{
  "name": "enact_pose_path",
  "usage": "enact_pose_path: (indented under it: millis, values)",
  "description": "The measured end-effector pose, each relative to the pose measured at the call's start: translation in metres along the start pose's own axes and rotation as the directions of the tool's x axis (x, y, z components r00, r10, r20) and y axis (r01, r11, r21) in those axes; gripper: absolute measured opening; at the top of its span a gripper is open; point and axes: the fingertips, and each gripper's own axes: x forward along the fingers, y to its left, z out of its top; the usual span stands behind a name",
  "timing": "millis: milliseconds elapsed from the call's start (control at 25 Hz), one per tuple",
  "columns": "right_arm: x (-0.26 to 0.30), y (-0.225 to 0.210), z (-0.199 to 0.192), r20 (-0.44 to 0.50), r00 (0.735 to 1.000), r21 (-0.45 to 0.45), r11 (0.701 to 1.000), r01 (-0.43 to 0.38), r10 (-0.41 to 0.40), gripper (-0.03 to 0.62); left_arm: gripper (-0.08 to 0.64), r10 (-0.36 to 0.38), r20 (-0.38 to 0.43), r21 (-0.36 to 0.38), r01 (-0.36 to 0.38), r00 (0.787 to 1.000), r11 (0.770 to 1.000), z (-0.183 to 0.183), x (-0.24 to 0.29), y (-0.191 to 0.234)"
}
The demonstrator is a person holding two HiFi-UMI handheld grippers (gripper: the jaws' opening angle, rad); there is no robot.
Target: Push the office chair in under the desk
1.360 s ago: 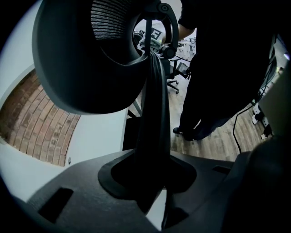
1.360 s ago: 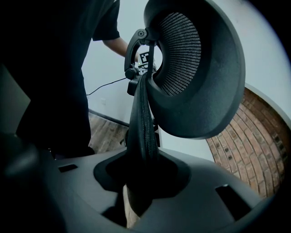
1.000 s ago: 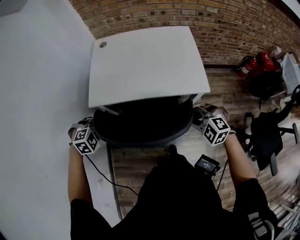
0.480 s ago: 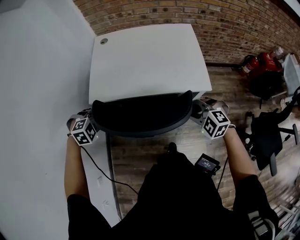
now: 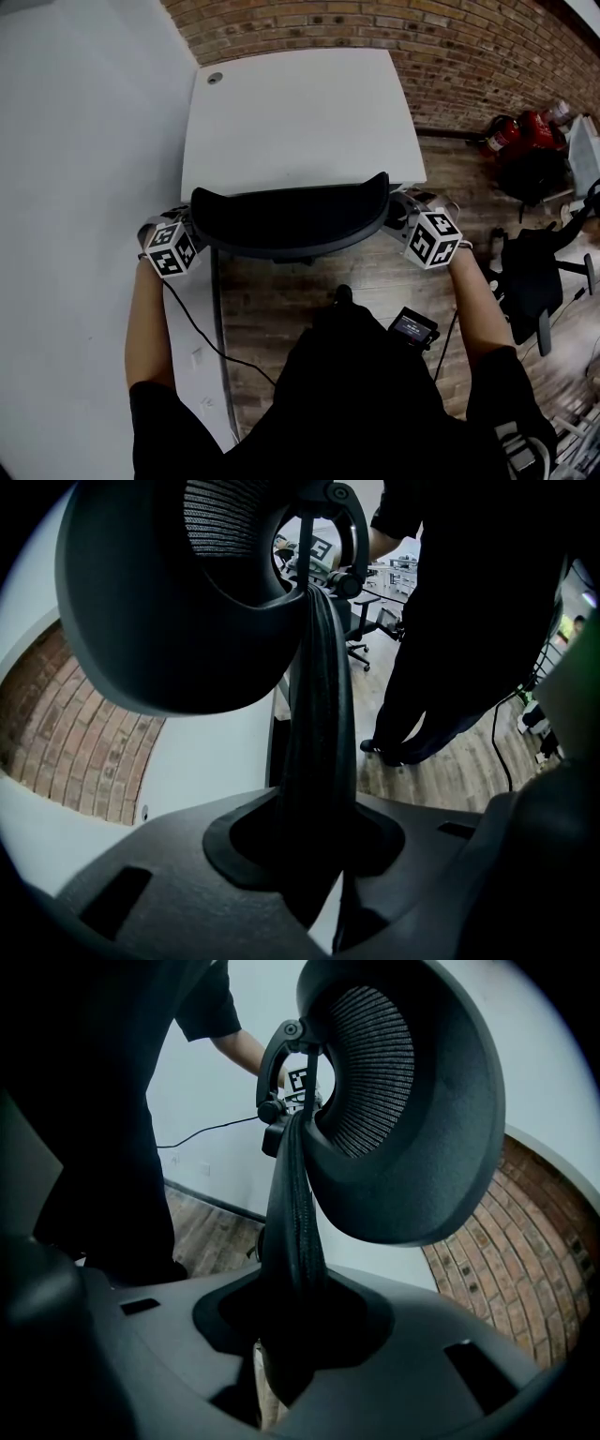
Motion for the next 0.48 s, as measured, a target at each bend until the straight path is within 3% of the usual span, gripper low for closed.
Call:
enact_pose_path:
  millis: [480]
  values:
    - [0.0021,-0.0004,0.0022,-0.006,1.000,0.008,1.000,0.007,-0.007,0.112,0.123,0.020,0.001,-0.012,-0.020,1.000,1.000,-0.0029,0.0012,0.0030]
